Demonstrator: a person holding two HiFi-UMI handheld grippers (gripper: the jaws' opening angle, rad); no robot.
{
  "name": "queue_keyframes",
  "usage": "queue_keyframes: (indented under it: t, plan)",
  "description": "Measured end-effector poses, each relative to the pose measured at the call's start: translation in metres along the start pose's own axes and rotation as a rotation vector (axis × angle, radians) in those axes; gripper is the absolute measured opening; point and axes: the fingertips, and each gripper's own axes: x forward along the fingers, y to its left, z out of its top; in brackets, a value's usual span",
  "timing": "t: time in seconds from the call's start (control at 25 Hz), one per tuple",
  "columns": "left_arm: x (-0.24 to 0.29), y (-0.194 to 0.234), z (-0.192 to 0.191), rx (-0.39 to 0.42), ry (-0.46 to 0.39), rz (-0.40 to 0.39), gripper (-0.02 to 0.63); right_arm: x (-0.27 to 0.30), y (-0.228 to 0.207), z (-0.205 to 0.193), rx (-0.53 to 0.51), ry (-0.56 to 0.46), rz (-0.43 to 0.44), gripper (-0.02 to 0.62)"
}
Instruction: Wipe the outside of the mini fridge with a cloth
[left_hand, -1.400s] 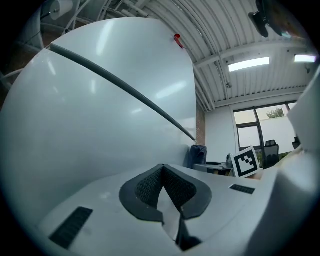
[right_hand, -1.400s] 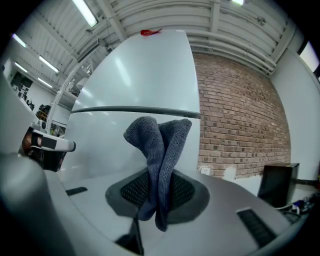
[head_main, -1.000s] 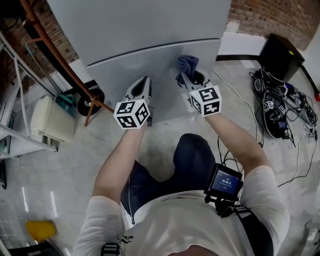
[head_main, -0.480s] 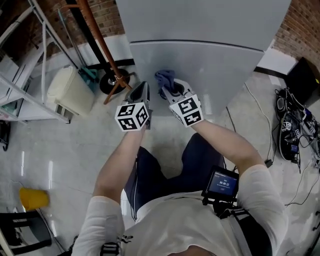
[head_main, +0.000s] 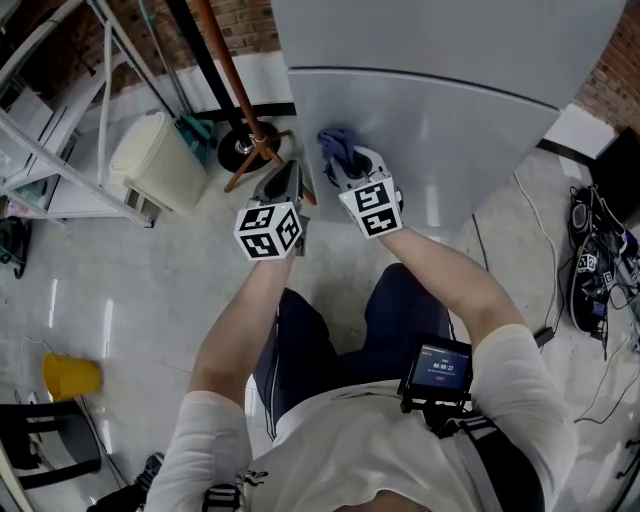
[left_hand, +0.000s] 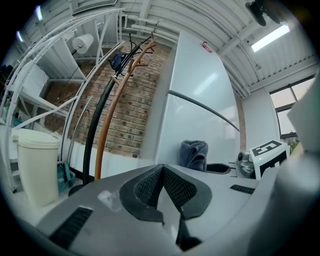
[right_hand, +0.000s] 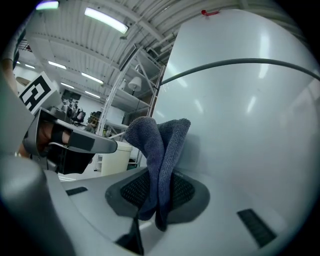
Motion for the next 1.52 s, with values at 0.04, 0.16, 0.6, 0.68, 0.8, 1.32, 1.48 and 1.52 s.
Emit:
queue_keyframes:
  t: [0.04,0.16,0.6,0.68,0.8,1.32,1.48,1.52]
  plan:
    - [0.002,-0.002,-0.001,-0.001,0.001,-0.005,0.0,-0.001,-0.002,0.0,-0.002,0.0,-0.003,0.083]
    - [0.01,-0.014,-0.005,-0.002,0.009,-0.035,0.0,-0.011,-0.012,-0.004,0.0,0.004,-0.019,0.083]
    - [0.054,-0.093,-0.03,-0.012,0.035,-0.187,0.0,-0.081,-0.095,-0.036,0.016,0.036,-0.167,0.083]
    - [0.061,-0.111,-0.035,-0.012,0.04,-0.213,0.0,-0.098,-0.114,-0.043,0.03,0.041,-0.198,0.083]
    - [0.073,-0.135,-0.042,-0.012,0.05,-0.249,0.0,-0.121,-0.143,-0.055,0.053,0.05,-0.246,0.083]
    - [0.106,-0.209,-0.07,-0.011,0.092,-0.35,0.0,-0.203,-0.25,-0.104,0.118,0.096,-0.454,0.083]
    - [0.106,-0.209,-0.072,-0.006,0.096,-0.354,0.0,-0.207,-0.256,-0.112,0.128,0.104,-0.461,0.083]
    - [0.105,-0.206,-0.071,-0.005,0.094,-0.351,0.0,-0.207,-0.256,-0.112,0.13,0.102,-0.462,0.083]
